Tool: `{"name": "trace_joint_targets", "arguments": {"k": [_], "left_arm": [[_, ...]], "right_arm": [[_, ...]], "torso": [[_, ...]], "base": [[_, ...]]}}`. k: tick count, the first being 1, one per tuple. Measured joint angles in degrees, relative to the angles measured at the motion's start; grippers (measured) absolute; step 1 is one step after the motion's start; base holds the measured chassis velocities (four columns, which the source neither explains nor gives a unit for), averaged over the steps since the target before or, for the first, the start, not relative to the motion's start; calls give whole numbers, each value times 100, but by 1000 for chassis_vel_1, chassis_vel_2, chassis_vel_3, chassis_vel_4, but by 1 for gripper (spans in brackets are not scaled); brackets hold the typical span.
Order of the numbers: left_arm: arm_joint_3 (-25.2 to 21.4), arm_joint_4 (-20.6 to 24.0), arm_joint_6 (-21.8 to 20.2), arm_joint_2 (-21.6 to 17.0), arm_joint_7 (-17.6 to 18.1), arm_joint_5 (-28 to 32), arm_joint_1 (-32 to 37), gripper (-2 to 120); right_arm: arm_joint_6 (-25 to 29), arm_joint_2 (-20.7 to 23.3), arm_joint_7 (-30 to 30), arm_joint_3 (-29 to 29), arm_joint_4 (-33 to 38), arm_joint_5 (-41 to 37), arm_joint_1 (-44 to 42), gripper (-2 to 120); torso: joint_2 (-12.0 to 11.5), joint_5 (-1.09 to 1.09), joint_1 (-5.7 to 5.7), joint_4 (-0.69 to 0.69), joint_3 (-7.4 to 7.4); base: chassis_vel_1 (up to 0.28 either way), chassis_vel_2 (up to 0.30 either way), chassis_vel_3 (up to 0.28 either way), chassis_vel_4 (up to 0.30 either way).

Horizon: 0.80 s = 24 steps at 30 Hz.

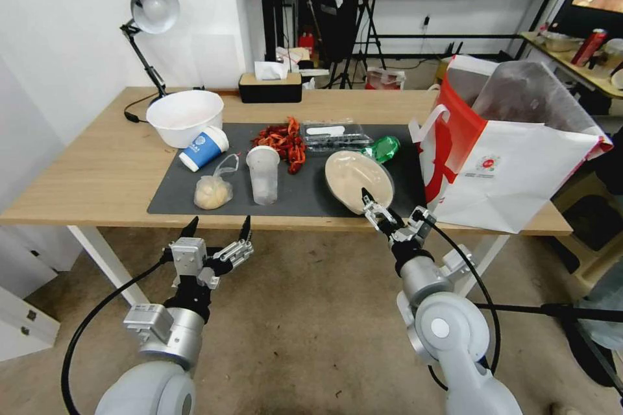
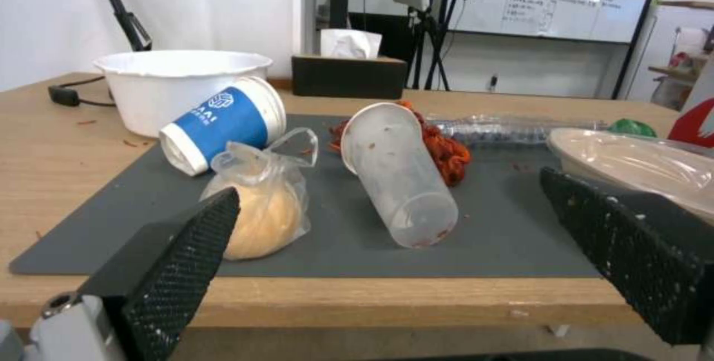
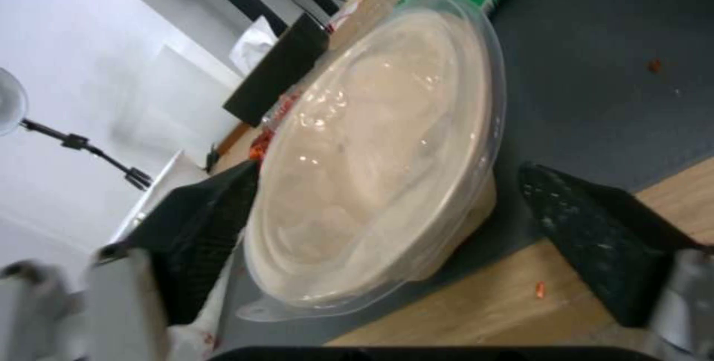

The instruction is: Pick up the trash from the table and place it into the takeout bag.

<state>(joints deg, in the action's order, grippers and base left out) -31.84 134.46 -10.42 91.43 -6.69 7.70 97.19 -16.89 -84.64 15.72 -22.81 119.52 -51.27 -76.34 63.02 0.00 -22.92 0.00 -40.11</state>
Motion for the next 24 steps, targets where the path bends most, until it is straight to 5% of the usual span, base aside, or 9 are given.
{"name": "trace_joint_targets", "arguments": {"k": [24], "left_arm": [[51,-70,61,-43,-46,-10,-45,100]], "right_arm": [[-61,9,50,-223,203,-83,-154,3]], "torso": [[0,1,0,0,0]], "base": [[0,0,0,0]]}}
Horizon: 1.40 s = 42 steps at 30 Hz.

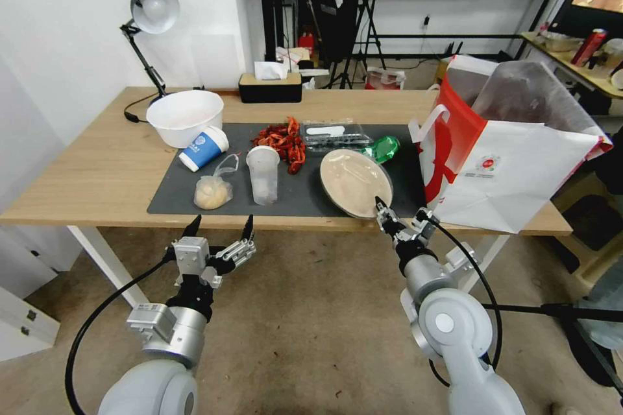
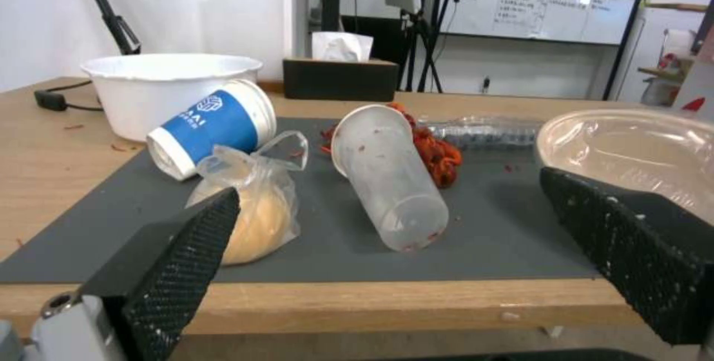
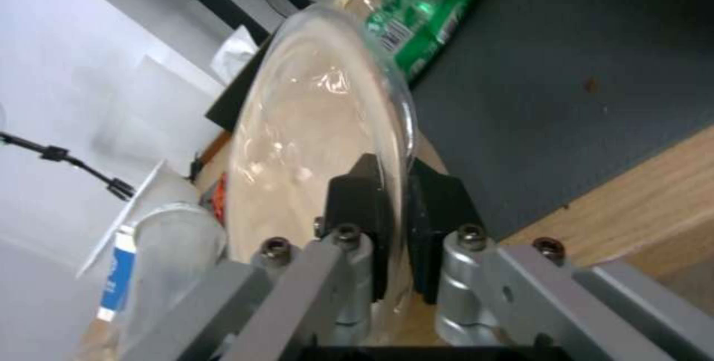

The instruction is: Pick up the trash from the table and place it into the takeout bag.

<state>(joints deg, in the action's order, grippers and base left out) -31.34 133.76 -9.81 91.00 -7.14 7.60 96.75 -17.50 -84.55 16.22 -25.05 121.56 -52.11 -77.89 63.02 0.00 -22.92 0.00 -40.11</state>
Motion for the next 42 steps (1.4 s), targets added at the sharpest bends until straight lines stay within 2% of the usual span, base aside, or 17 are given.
{"name": "trace_joint_targets", "arguments": {"k": [9,12,14,18,20,22,24,26,28,35,40,42], "left_arm": [[-20,-44,5,-55,2,28,-13,100],[-34,-60,15,-74,6,32,-15,100],[-37,-64,19,-79,8,34,-14,100],[-42,-75,39,-85,11,37,-12,100],[-44,-89,68,-85,11,37,-4,100],[-43,-92,76,-85,11,37,-2,100],[-40,-106,103,-72,11,36,3,100],[-40,-112,109,-68,11,35,5,100],[-31,-131,131,-56,10,31,11,100],[9,-154,171,-21,-1,12,11,100],[28,-156,178,11,-21,-8,9,100],[29,-152,181,21,-27,-11,11,100]], "right_arm": [[238,161,-685,-194,648,12,-136,0],[281,334,-1066,-430,1257,-63,-99,0],[305,407,-1145,-520,1407,-73,-48,0],[462,637,-1278,-824,1620,286,165,0],[684,874,-1360,-1169,1591,1003,380,0],[734,947,-1371,-1296,1555,1192,442,0],[822,1230,-1281,-1815,1408,1640,672,0],[829,1299,-1235,-1969,1370,1672,728,0],[831,1526,-1052,-2453,1218,1686,880,0],[869,1766,-775,-2862,721,1736,1020,0],[804,1780,-616,-2862,428,1974,1009,0],[751,1757,-555,-2809,377,1993,1009,6]], "torso": [[0,-1,0,-1,0],[0,-2,0,0,0],[0,0,1,-1,0],[0,0,0,0,0],[0,0,0,0,0],[0,1,0,0,0],[0,1,0,1,0],[0,2,0,0,0],[0,0,0,-1,0],[0,0,0,0,0],[0,1,0,-1,0],[0,1,0,0,0]], "base": [[0,0,0,0],[0,0,0,0],[0,0,0,0],[0,0,0,0],[0,0,0,0],[0,0,0,0],[0,0,0,0],[0,0,0,0],[0,0,0,0],[0,0,0,0],[0,0,0,0],[0,0,0,0]]}}
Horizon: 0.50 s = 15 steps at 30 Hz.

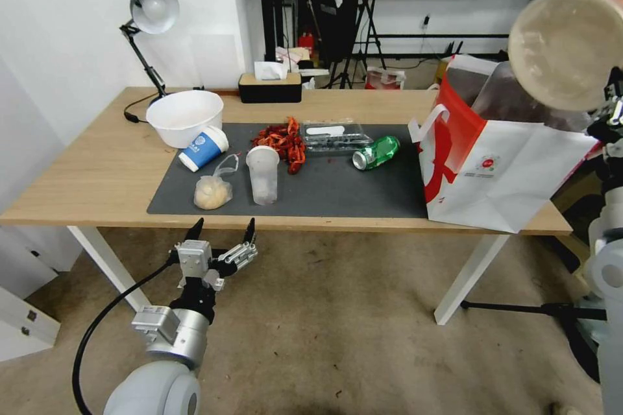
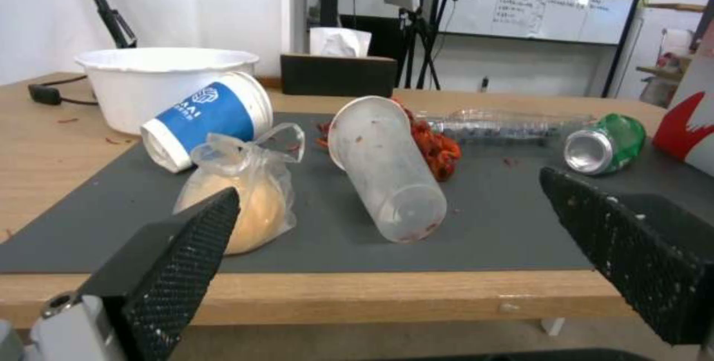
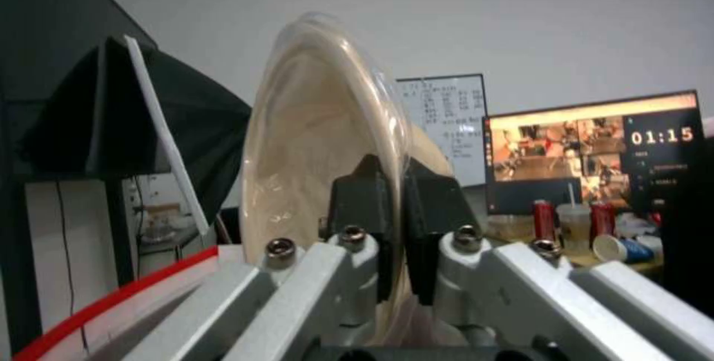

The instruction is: Pick up the trash from the table and place it into the takeout bag.

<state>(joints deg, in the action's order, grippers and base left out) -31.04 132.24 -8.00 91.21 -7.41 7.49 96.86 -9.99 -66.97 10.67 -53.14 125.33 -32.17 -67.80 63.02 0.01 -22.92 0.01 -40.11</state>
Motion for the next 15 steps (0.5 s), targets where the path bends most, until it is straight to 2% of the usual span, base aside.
{"name": "trace_joint_targets", "arguments": {"k": [1,3,5,6,9,12,13,14,15], "left_arm": [[-1,9,1,4,-1,0,1,100],[-3,16,3,4,-2,0,2,100],[-11,36,5,5,-3,-1,7,100],[-11,36,5,5,-3,-1,7,100],[-23,51,8,7,-3,-1,12,100],[-28,53,9,6,-4,-1,12,100],[-35,56,9,0,-3,1,6,100],[-35,56,9,0,-3,1,6,100],[-37,57,9,-4,-3,3,3,100]], "right_arm": [[-32,-20,20,34,-20,1,7,14],[-59,-34,40,61,-28,1,19,17],[-100,-49,64,91,-30,1,37,27],[-100,-49,64,91,-30,1,37,27],[-137,-61,82,123,-19,-6,52,42],[-139,-65,87,128,14,-61,54,49],[-121,-66,78,133,109,-307,35,57],[-121,-66,78,133,109,-307,35,57],[-84,-62,57,149,207,-511,4,62]], "torso": [[0,-1,0,0,0],[0,-1,0,0,0],[0,-1,0,0,0],[0,-1,0,0,0],[0,-1,0,0,0],[0,-1,0,0,0],[0,-1,0,0,0],[0,-1,0,0,0],[0,0,0,0,0]], "base": [[0,0,0,0],[0,0,0,0],[0,0,0,0],[0,0,0,0],[0,0,0,0],[0,0,0,0],[0,0,0,0],[0,0,0,0],[0,0,0,0]]}}
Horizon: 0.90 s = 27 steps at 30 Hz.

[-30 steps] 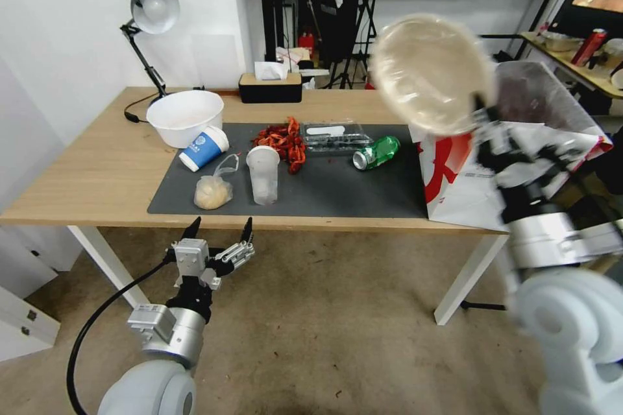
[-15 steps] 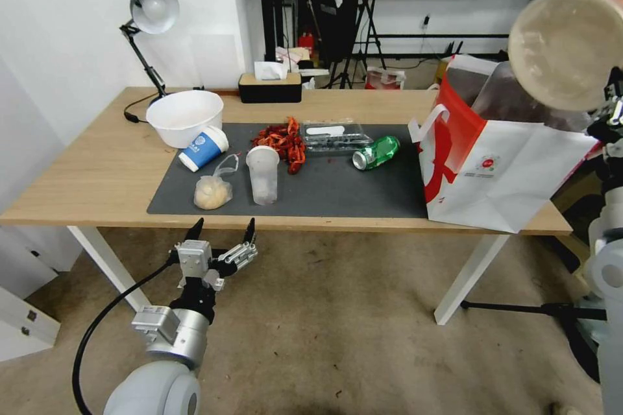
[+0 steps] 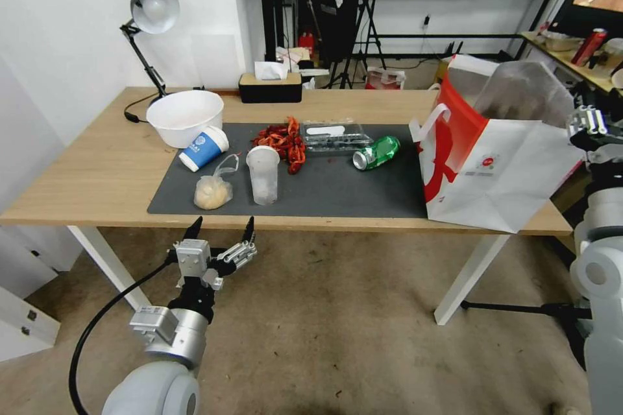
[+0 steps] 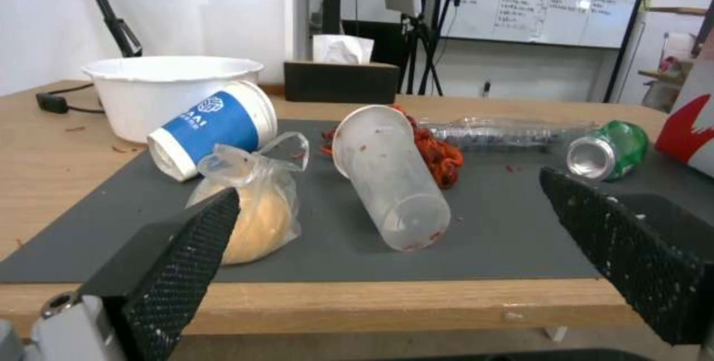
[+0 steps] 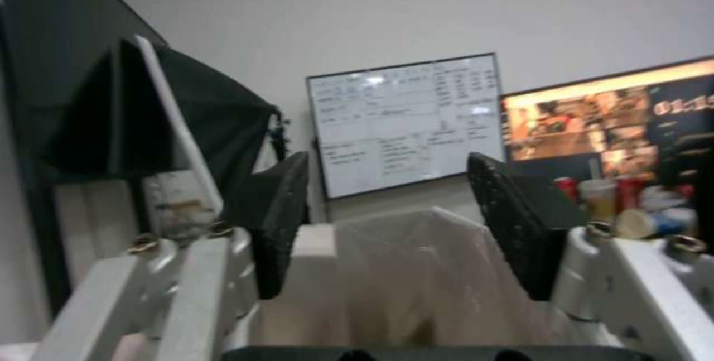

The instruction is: Pick up the trash from the table and place it into the takeout bag.

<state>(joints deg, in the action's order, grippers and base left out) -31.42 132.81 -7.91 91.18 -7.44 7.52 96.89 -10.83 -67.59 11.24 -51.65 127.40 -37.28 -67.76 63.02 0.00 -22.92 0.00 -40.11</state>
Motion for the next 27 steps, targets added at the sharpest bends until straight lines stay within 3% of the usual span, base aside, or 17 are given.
{"name": "trace_joint_targets", "arguments": {"k": [6,11,17,27], "left_arm": [[2,1,0,-15,0,16,-36,100],[3,0,1,-32,0,18,-65,100],[-45,-10,53,-133,12,56,-96,100],[-63,-42,53,-248,27,113,-199,100]], "right_arm": [[279,23,-414,373,679,-1108,-485,86],[301,-15,-689,650,915,-1192,-807,98],[403,-1,-842,1025,955,-598,-1381,100],[1154,-46,-583,1866,403,593,-2355,100]], "torso": [[1,-2,0,0,0],[1,-1,1,0,0],[1,-2,0,0,0],[1,0,1,-1,1]], "base": [[0,0,0,0],[0,0,0,0],[0,0,0,0],[0,0,0,0]]}}
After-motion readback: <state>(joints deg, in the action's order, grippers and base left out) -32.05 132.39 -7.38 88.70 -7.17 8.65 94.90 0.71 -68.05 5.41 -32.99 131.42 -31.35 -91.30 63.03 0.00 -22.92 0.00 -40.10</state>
